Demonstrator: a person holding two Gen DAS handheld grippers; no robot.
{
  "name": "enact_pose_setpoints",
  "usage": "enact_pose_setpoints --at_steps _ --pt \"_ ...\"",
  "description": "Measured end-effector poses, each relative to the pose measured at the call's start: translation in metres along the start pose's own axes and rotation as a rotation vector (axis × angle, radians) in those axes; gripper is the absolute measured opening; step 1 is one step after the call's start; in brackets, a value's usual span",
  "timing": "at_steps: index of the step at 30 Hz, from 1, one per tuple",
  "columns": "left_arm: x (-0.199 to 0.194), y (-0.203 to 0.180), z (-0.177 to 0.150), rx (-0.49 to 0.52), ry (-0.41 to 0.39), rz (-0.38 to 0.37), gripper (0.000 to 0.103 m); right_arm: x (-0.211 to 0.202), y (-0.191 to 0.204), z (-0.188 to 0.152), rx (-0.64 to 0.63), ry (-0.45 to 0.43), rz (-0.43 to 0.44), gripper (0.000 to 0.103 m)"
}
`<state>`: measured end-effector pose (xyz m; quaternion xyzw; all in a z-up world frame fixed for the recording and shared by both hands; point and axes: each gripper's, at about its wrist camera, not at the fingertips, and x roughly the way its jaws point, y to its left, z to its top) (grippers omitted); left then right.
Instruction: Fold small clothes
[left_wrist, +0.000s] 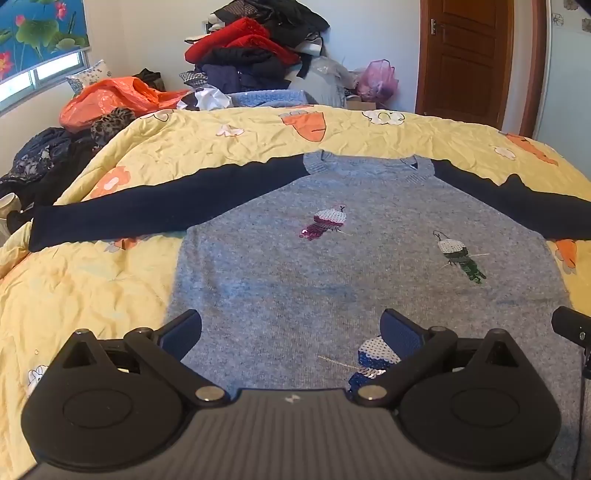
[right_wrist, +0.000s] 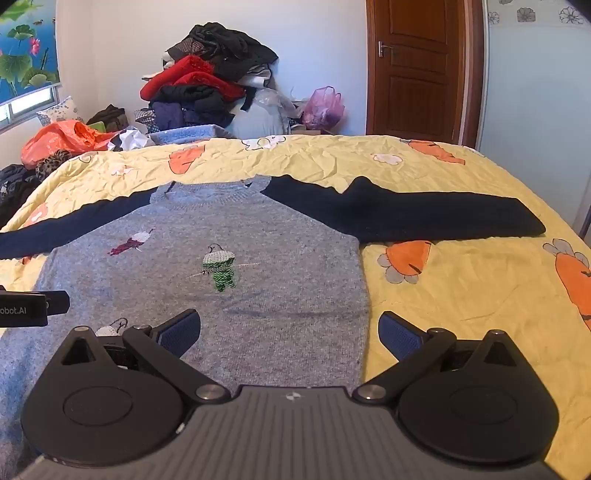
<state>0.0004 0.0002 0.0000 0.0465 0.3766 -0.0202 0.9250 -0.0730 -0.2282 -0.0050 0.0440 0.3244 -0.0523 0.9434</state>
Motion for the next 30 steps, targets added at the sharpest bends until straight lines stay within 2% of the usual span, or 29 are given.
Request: enact_pose_setpoints --at_steps 13,15,30 --pt "-0.002 0.011 -0.001 -0.001 -0.025 0.011 0.103 -0.002 0.0 0.001 -0.004 -0.006 -0.005 0.103" --pt "-0.004 0.002 -0.001 0.01 -0.025 0.022 0.103 -0.002 0.0 0.001 -0.006 -0.011 -0.008 0.103" --pt "-0.005 0.002 -0.002 0.008 -0.032 0.03 0.103 0.001 -0.002 0.001 0.002 -0.005 -0.007 0.103"
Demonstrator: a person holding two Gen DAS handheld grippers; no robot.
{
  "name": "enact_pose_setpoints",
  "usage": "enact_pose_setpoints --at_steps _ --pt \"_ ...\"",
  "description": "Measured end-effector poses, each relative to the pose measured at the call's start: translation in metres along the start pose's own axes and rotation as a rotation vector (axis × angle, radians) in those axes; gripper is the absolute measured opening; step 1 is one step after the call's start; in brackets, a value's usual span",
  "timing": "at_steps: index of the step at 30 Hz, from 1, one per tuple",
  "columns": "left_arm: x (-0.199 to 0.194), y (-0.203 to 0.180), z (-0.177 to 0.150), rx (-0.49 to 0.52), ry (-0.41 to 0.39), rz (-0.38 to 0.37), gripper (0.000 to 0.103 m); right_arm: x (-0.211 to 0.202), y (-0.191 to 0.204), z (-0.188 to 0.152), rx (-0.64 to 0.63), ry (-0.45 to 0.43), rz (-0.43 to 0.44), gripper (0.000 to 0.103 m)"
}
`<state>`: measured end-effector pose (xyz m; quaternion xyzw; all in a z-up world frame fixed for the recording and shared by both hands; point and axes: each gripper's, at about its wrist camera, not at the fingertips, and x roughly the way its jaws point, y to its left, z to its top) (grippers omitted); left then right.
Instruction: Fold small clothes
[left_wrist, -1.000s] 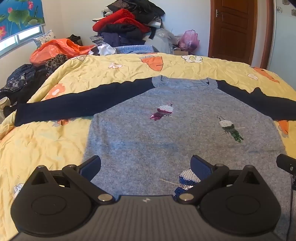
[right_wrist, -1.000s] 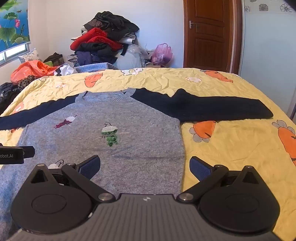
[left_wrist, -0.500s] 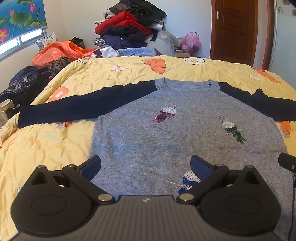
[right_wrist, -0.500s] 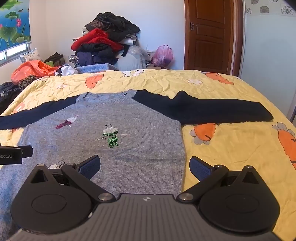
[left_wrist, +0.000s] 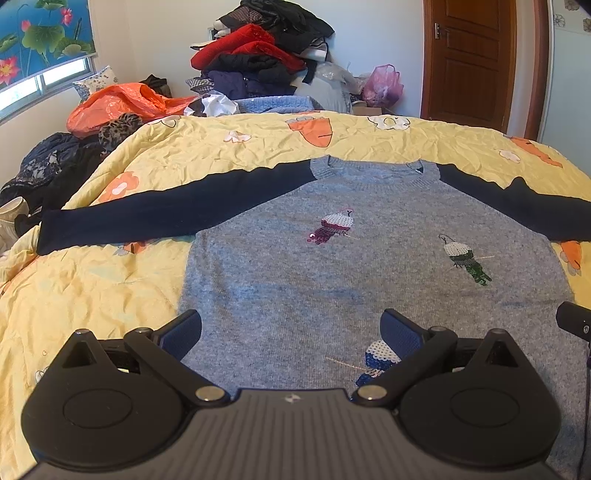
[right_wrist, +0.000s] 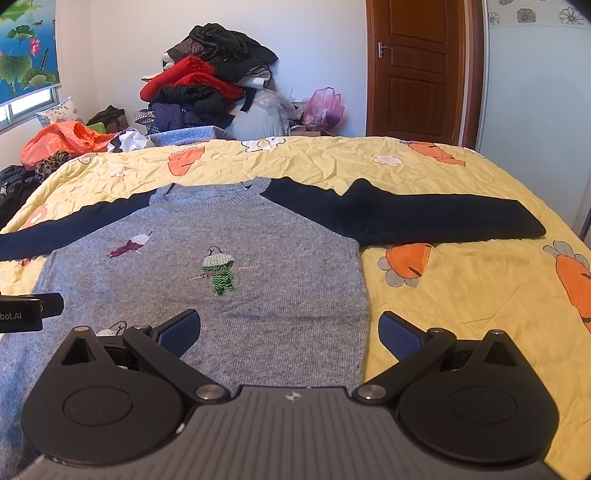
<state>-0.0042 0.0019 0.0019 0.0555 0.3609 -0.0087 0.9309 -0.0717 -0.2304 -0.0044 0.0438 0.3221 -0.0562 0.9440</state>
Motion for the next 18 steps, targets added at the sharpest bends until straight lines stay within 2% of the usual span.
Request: enact_pose_setpoints --at_steps 9,14,18 --pt "-0.0007 0.0 -0.0001 -0.004 -0.005 0.003 0.103 -0.0002 -0.0011 0.0024 0.003 -0.004 -0.001 0.103" --pt "-0.0013 0.0016 -0.0013 -0.009 -0.013 -0.016 0.103 -0.0005 -0.002 0.0026 0.004 -0.005 0.0 0.103" --pt "-0.0002 0.0035 -0.001 -0.024 0.0 -0.063 0.103 -0.0005 -0.0016 0.0028 0.002 -0.006 0.0 0.103"
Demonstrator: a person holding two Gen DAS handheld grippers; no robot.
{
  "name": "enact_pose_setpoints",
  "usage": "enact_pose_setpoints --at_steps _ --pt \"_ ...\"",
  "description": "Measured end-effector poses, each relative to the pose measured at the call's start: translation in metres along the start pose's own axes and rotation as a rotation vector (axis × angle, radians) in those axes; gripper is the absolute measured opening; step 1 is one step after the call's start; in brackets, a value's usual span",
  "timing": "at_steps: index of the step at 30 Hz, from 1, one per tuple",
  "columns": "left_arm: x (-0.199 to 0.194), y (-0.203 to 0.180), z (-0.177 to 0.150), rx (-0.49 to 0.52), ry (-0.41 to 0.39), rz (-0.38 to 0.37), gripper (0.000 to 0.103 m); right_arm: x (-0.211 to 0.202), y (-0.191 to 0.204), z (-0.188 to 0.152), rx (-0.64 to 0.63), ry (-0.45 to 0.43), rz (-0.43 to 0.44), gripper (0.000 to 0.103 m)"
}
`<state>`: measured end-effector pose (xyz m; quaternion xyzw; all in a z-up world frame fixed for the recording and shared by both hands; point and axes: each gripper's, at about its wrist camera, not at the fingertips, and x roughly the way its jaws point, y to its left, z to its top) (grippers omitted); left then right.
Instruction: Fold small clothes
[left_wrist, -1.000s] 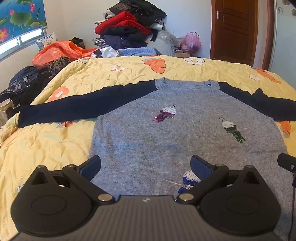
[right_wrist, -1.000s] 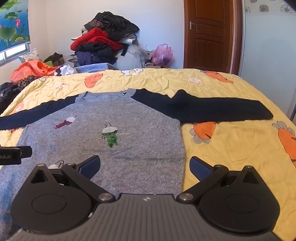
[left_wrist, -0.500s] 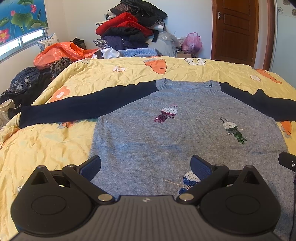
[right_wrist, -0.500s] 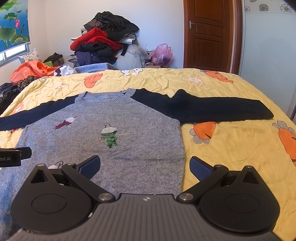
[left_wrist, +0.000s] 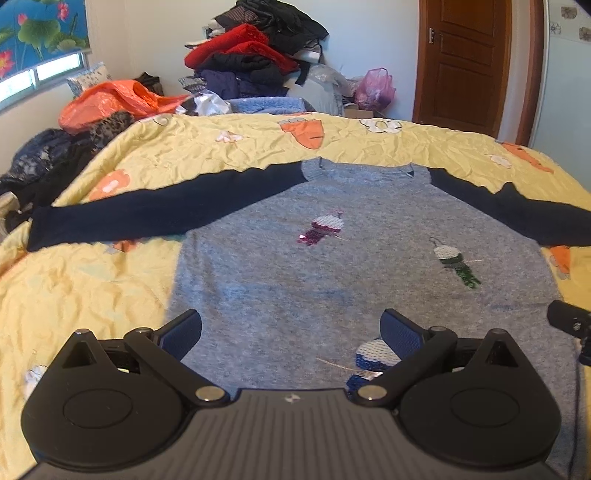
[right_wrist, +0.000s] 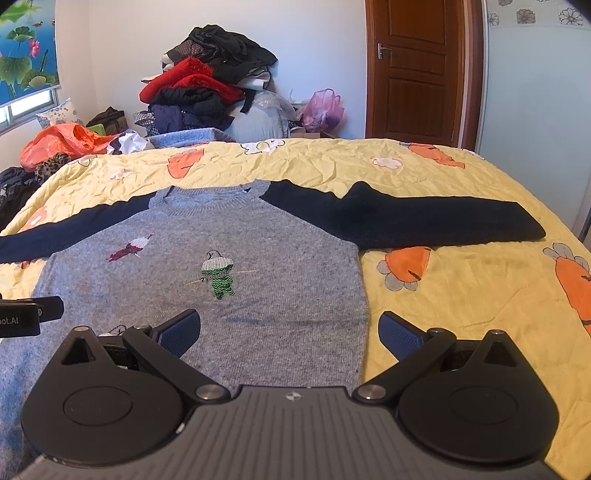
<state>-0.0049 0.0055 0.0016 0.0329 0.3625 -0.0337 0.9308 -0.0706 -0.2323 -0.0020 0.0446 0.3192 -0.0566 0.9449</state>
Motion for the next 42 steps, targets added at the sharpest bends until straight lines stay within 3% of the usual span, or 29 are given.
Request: enact_pose_setpoints --at_steps 11,17,22,29,42 --pt "0.0 -0.008 -0.005 0.026 0.005 -0.049 0.103 0.001 -0.003 -0.002 0.0 0.008 -0.007 0.103" --pt "0.006 -0.01 -0.002 0.018 0.007 -0.036 0.103 0.005 -0.007 0.003 -0.001 0.004 -0.013 0.103" --pt "0.004 -0.018 -0.005 0.067 -0.063 -0.034 0.103 0.015 -0.015 0.003 0.016 0.016 -0.025 0.103" --pt "0.011 -0.021 -0.004 0.077 -0.052 -0.063 0.103 0.024 -0.02 0.004 0.028 0.022 -0.025 0.103" --pt "0.017 -0.023 0.0 0.066 -0.041 -0.039 0.103 0.035 -0.027 0.002 0.046 0.038 -0.014 0.103"
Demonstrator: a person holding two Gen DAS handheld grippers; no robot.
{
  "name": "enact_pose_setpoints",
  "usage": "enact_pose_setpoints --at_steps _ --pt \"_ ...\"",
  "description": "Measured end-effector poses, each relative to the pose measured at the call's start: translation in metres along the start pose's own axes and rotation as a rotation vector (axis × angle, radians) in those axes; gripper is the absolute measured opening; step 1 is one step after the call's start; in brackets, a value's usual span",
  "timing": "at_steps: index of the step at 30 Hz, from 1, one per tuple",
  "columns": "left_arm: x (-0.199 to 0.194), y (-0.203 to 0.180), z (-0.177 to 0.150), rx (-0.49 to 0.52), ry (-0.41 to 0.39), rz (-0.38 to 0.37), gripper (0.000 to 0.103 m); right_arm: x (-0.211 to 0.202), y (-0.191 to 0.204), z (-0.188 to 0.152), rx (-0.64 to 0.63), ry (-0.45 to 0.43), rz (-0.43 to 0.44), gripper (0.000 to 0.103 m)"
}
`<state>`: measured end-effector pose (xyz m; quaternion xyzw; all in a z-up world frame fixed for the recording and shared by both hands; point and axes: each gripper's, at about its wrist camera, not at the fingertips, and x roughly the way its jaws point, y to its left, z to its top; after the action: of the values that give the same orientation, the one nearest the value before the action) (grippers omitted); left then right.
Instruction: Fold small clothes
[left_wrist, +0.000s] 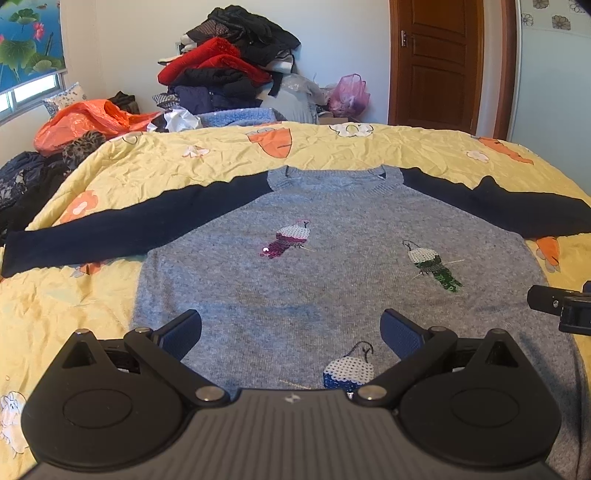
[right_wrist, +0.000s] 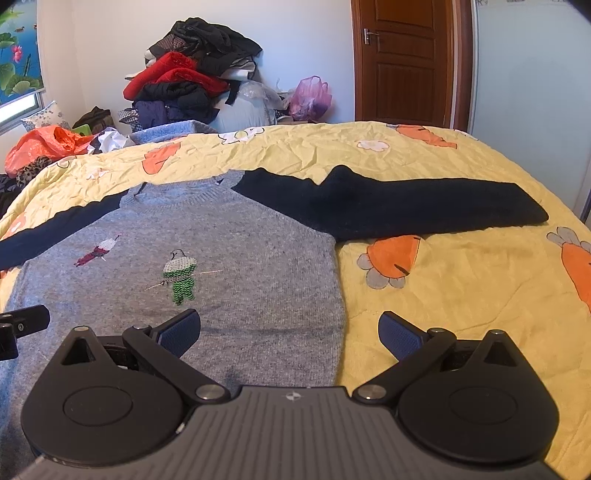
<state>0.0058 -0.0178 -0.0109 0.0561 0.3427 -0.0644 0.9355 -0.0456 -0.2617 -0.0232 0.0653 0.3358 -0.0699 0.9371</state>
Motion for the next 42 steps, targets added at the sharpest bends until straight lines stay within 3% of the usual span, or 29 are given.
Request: enact_pose_setpoints --at_steps 7,10,12,15,19,22,27,30,36,37,40,41,42 --pt "0.013 -0.005 0.003 0.004 0.055 0.009 0.103 0.006 -0.005 0.001 0.003 -0.002 0.006 0.103" --pt "0.015 -0.005 0.004 0.0 0.053 -0.012 0.103 0.008 -0.027 0.011 0.059 -0.031 0.058 0.103" --pt "0.015 -0.005 0.006 0.0 0.035 -0.027 0.103 0.01 -0.058 0.023 0.134 -0.075 0.115 0.103" --pt "0.016 -0.005 0.009 -0.007 0.017 -0.035 0.103 0.02 -0.117 0.044 0.273 -0.153 0.131 0.103" --pt "0.023 -0.004 0.012 -0.028 0.024 -0.04 0.103 0.047 -0.217 0.061 0.555 -0.207 0.141 0.103" --pt "0.03 -0.005 0.011 -0.026 0.032 -0.044 0.103 0.067 -0.284 0.06 0.793 -0.213 0.123 0.103" --pt "0.041 -0.006 0.01 -0.043 0.047 -0.066 0.103 0.092 -0.344 0.039 1.023 -0.255 0.116 0.089" --pt "0.046 -0.008 0.011 -0.052 0.049 -0.075 0.103 0.106 -0.354 0.033 1.046 -0.263 0.123 0.079" --pt "0.054 -0.013 0.017 -0.069 0.052 -0.102 0.103 0.129 -0.356 0.055 0.995 -0.248 0.087 0.075" --pt "0.054 -0.013 0.017 -0.072 0.048 -0.108 0.103 0.133 -0.354 0.058 0.986 -0.242 0.081 0.073" --pt "0.055 -0.015 0.019 -0.076 0.043 -0.133 0.103 0.137 -0.351 0.061 0.946 -0.218 0.046 0.051" --pt "0.055 -0.015 0.02 -0.079 0.041 -0.143 0.103 0.14 -0.35 0.06 0.947 -0.211 0.034 0.03" --pt "0.056 -0.015 0.021 -0.083 0.04 -0.153 0.103 0.142 -0.35 0.058 0.955 -0.201 0.026 0.016"
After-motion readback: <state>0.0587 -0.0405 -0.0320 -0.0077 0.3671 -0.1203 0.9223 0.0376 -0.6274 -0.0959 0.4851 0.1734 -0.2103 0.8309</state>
